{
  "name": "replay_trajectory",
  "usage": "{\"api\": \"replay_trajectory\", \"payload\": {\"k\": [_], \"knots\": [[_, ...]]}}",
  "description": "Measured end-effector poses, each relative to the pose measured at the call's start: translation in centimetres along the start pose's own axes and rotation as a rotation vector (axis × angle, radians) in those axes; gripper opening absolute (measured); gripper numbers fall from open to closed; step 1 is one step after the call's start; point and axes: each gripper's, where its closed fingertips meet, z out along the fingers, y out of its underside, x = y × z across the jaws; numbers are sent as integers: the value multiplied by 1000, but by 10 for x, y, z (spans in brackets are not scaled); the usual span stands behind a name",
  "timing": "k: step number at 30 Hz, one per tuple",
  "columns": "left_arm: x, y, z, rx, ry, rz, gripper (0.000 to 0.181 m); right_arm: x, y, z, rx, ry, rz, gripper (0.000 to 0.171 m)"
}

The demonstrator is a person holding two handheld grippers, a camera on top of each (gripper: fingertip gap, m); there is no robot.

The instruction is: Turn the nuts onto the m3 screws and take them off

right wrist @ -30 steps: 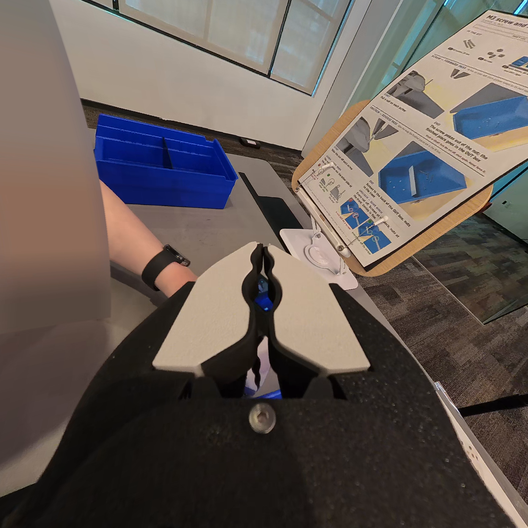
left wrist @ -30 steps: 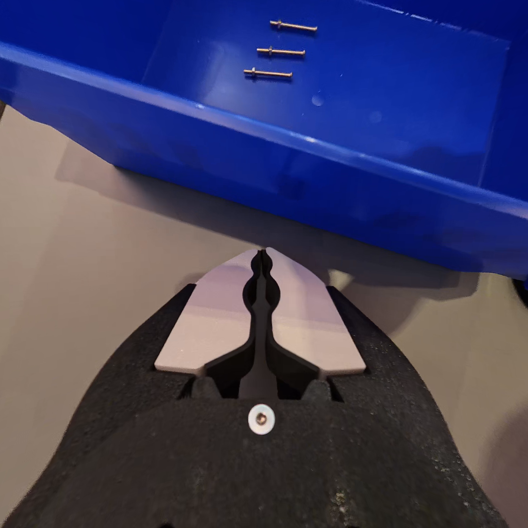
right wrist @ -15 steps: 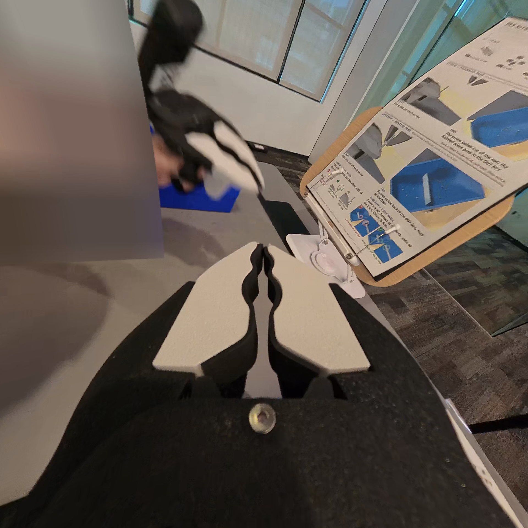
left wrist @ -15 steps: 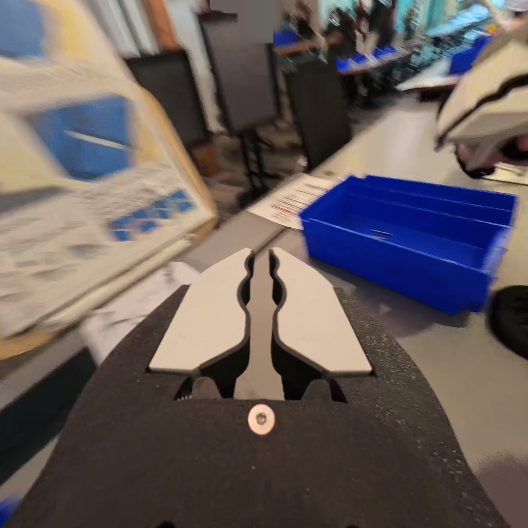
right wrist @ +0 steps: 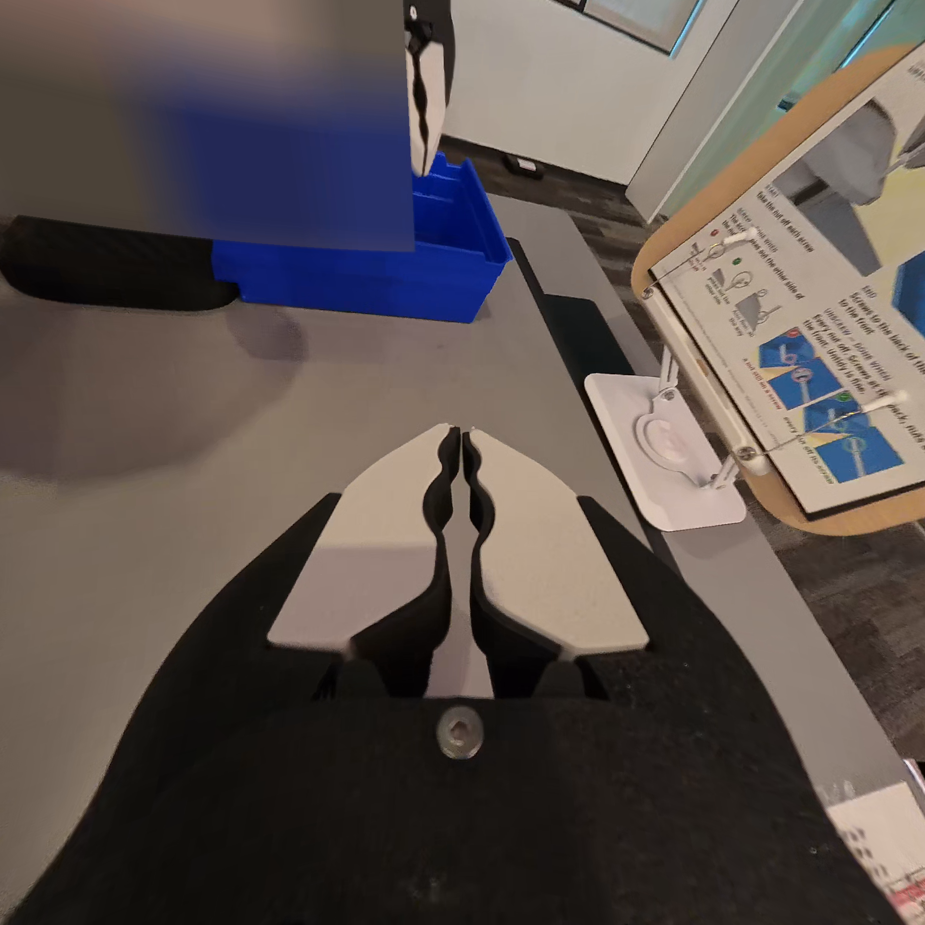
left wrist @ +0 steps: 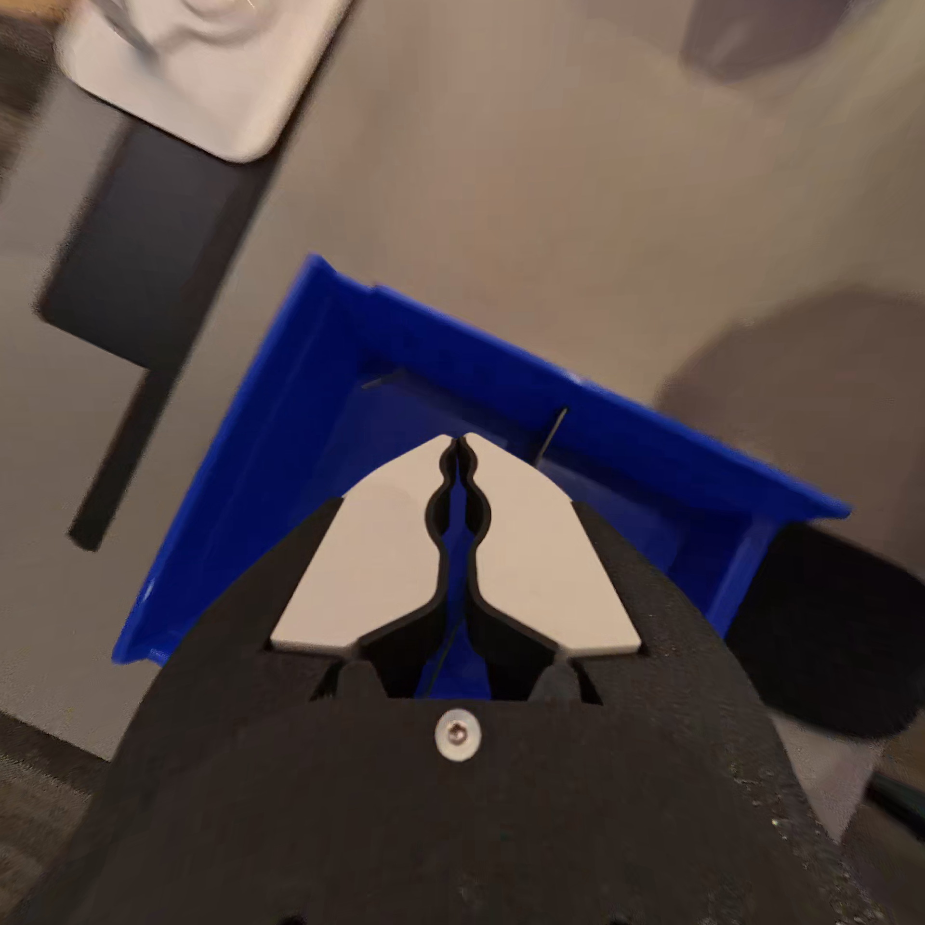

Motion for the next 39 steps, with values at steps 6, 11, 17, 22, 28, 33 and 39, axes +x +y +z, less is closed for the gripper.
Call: {"api": "replay_trajectory", "payload": {"k": [6,11,17,22,28,33,39], "knots": [[-12,56,49,-290,172,173,0,-3,-13,33,-41,21,4,1],[-41,34,71,-177,54,397,22,-5,-16,52,-59,-5,14,1],[-41,14,101,-69,18,612,32,-2,-9,51,-71,8,44,1],[-40,19,123,-142,91,598,23,-5,-8,46,-71,5,59,1],[-40,19,135,-193,110,593,19,-15,-11,44,-80,-23,29,1],[-40,22,142,-193,109,639,13,-22,-9,44,-95,-36,-1,1],[-41,21,142,-147,113,561,10,-25,-6,42,-96,-47,5,1]]}}
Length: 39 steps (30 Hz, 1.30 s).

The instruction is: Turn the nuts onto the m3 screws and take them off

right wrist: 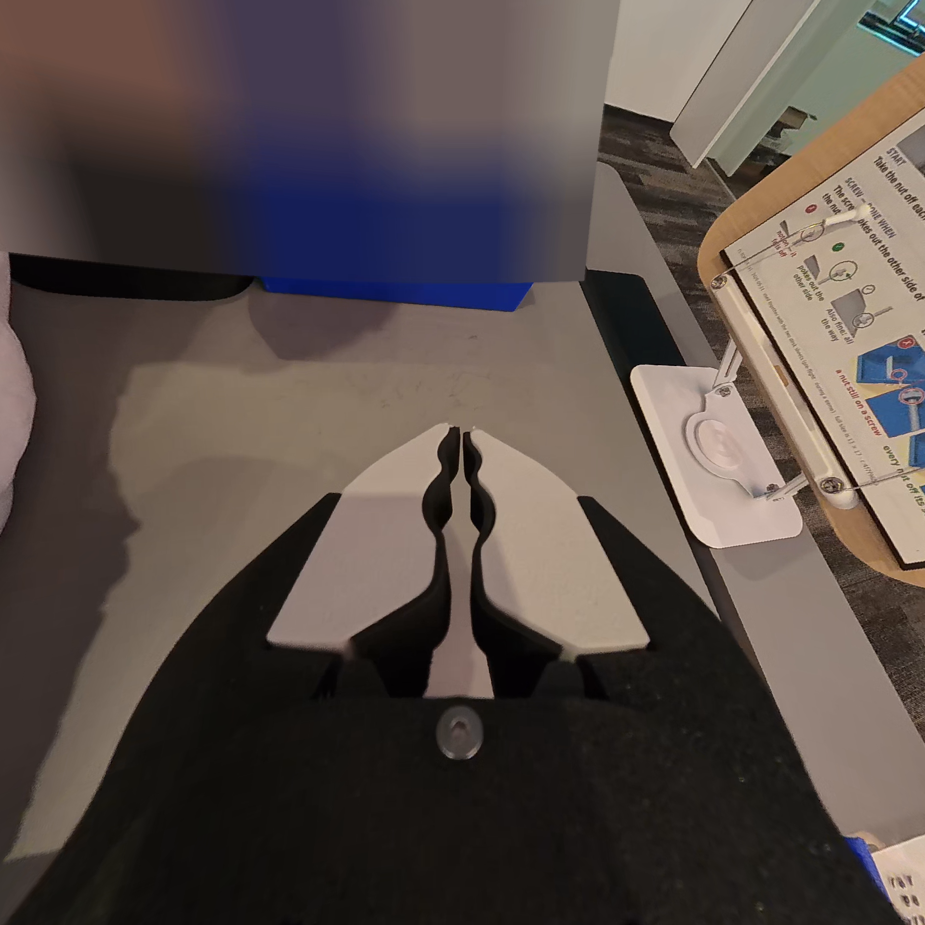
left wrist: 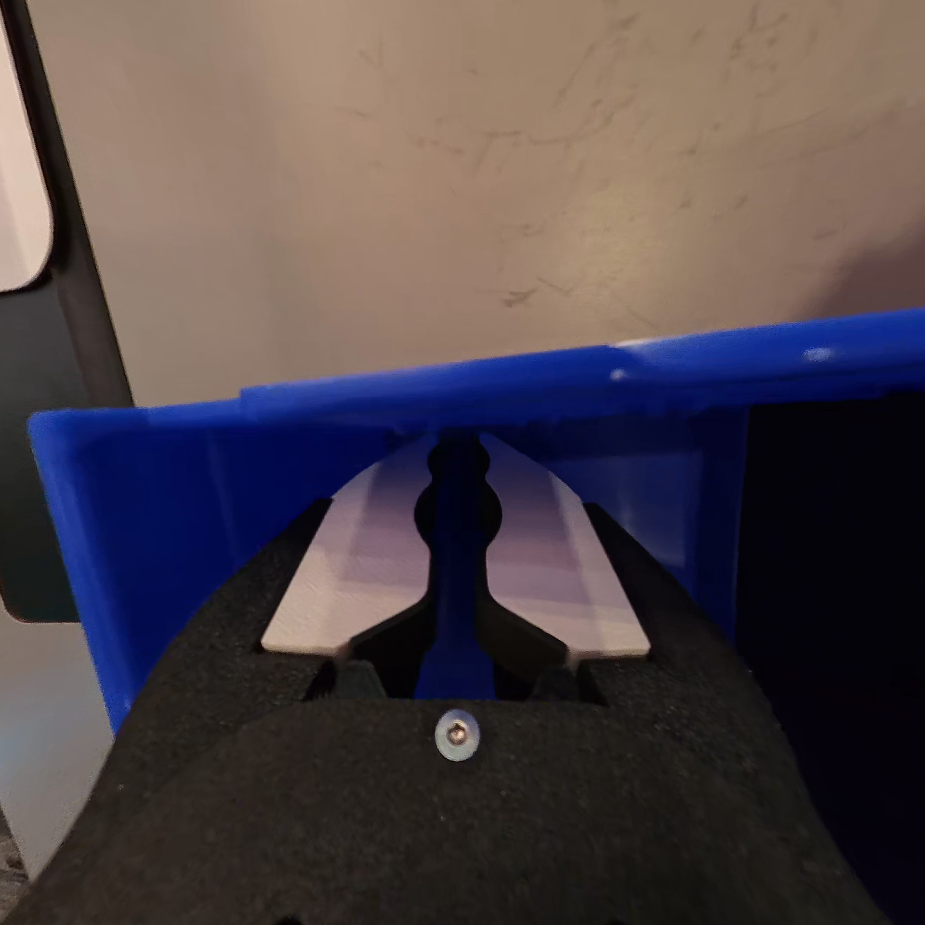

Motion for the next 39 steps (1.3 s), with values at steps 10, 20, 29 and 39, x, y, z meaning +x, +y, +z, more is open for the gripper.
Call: {"api": "replay_trajectory", "payload": {"k": [10,20,29,39], "knots": [[0,9,-13,-32,-62,38,16,-2,5,6,5,-34,3,1],[11,6,-3,-17,128,61,7,-7,10,3,-20,-44,9,1],[28,18,-11,-66,243,-168,5,-12,10,2,-14,-62,-1,0],[12,-23,-89,158,-74,-315,5,-11,8,-17,-16,-56,-27,1]]}}
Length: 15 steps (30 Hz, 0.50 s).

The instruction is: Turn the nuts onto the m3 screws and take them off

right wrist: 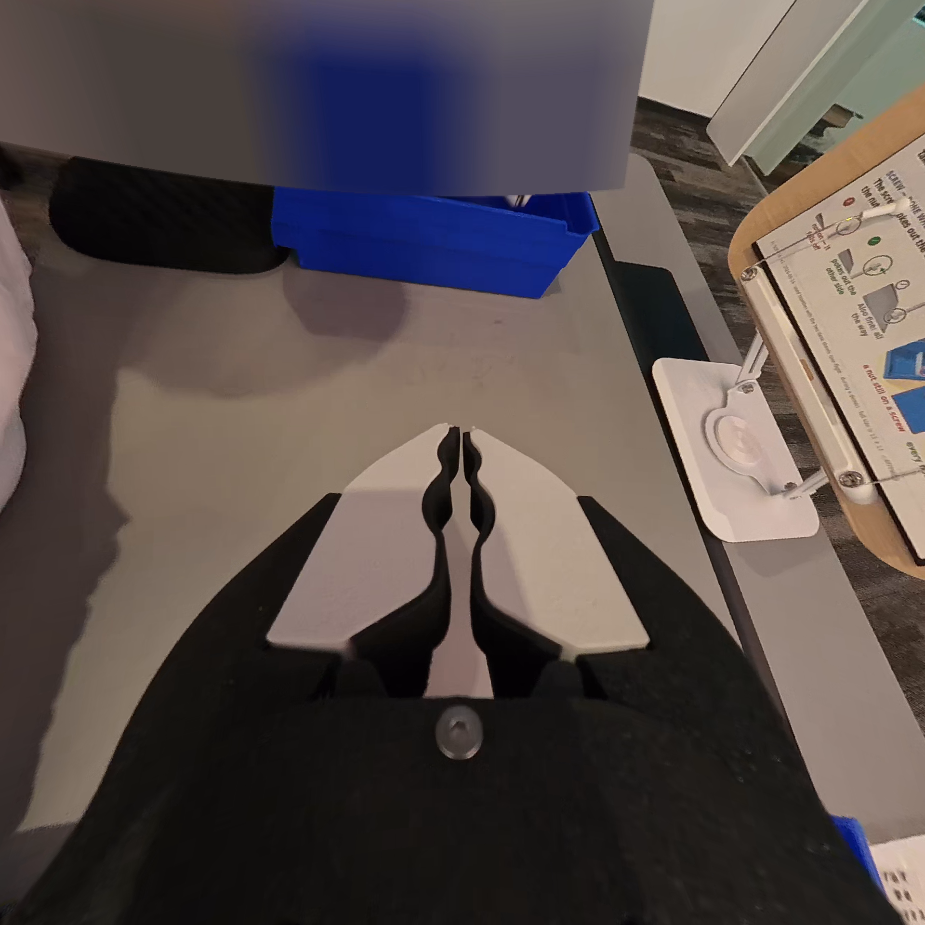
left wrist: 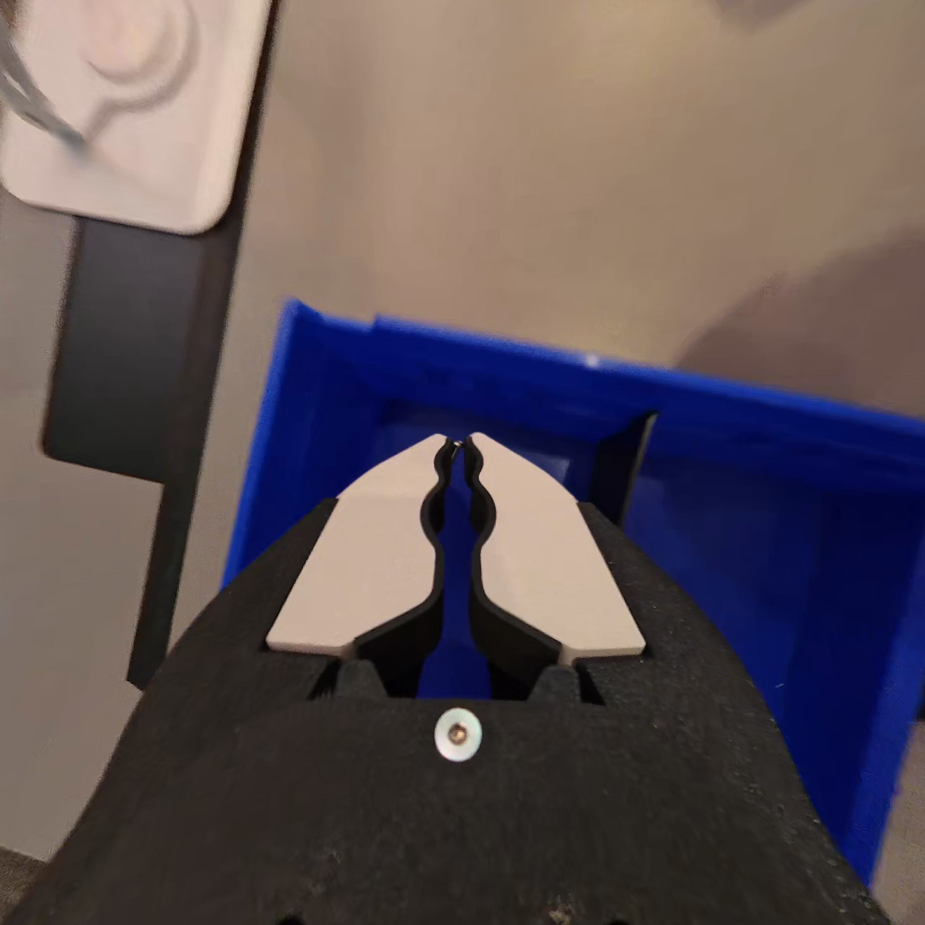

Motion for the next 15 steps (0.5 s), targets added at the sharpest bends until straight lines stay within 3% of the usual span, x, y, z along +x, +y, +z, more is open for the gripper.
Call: {"api": "replay_trajectory", "payload": {"k": [3,6,10,15], "knots": [[20,-54,-28,104,-9,12,5,-2,-1,-7,9,-15,4,1],[55,-108,-23,103,4,142,4,-1,6,-12,4,-23,10,1],[111,-158,41,38,105,314,4,7,27,-20,-30,-11,41,1],[159,-163,136,-110,185,558,4,14,57,-45,-89,18,64,1]]}}
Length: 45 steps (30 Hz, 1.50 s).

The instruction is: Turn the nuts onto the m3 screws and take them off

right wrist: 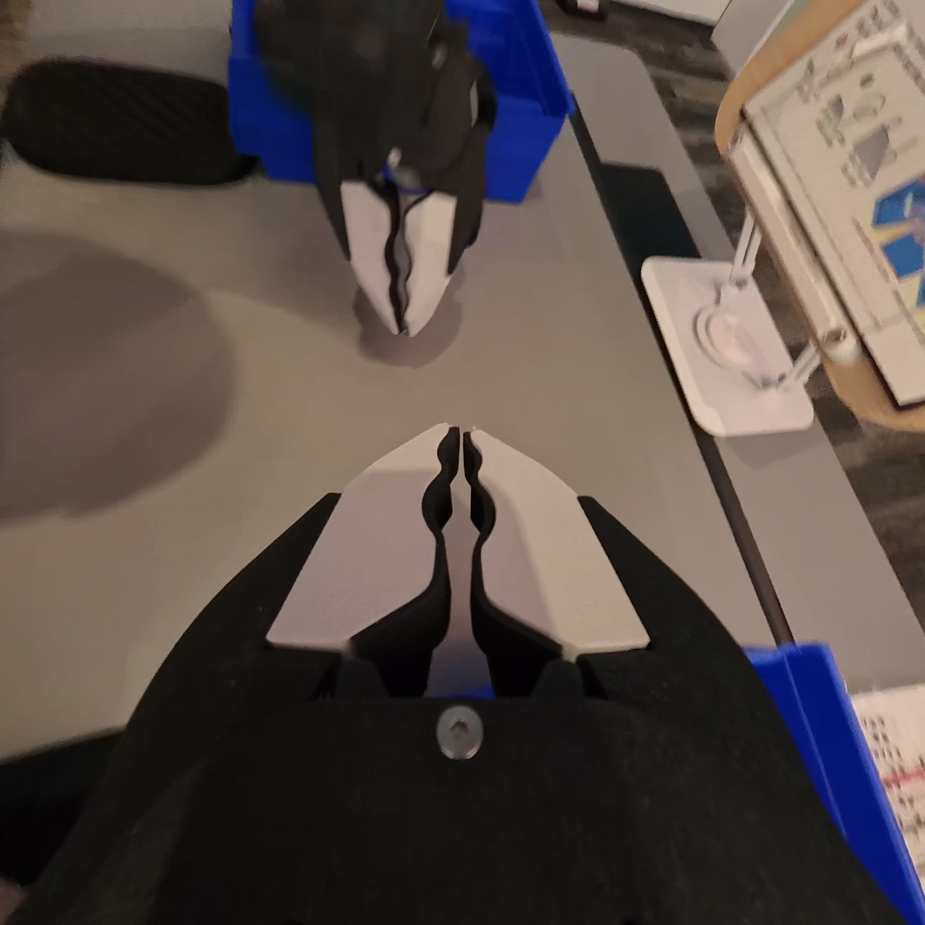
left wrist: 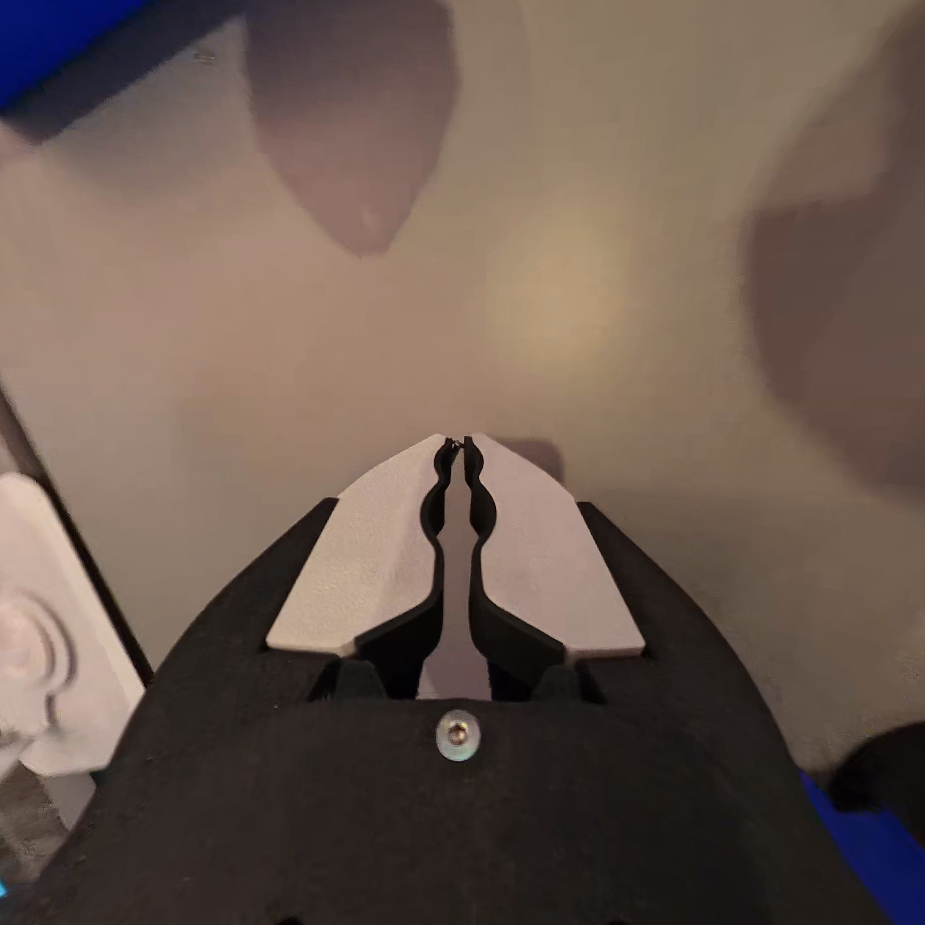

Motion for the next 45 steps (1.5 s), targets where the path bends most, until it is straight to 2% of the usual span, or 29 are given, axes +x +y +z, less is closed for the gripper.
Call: {"api": "replay_trajectory", "payload": {"k": [3,8,14,17,19,21,26,29,32,35,38,45], "knots": [[9,-13,26,-21,25,117,4,2,19,-9,-46,4,-2,1],[23,-18,40,-61,103,166,4,6,33,0,-35,-69,86,0],[30,-17,51,-20,81,63,5,6,44,20,-90,-125,138,1],[27,-14,49,24,-12,-3,18,3,40,22,-78,-132,125,1],[24,-10,40,53,-90,-96,22,3,36,26,-69,-128,127,1],[23,-7,24,113,-164,-256,16,1,34,35,-86,-130,141,1],[32,26,-22,265,-412,-943,3,-12,30,82,-193,-150,306,1],[49,34,-41,424,-529,-1199,0,-32,31,121,-276,-209,457,2],[65,39,-55,544,-641,-1322,0,-46,44,146,-387,-206,437,7],[77,37,-58,644,-643,-1386,0,-48,53,157,-440,-154,372,13],[87,40,-50,602,-598,-1397,2,-45,61,162,-495,-86,300,17],[90,35,-56,677,-576,-1386,1,-38,75,172,-558,-37,221,18]]}}
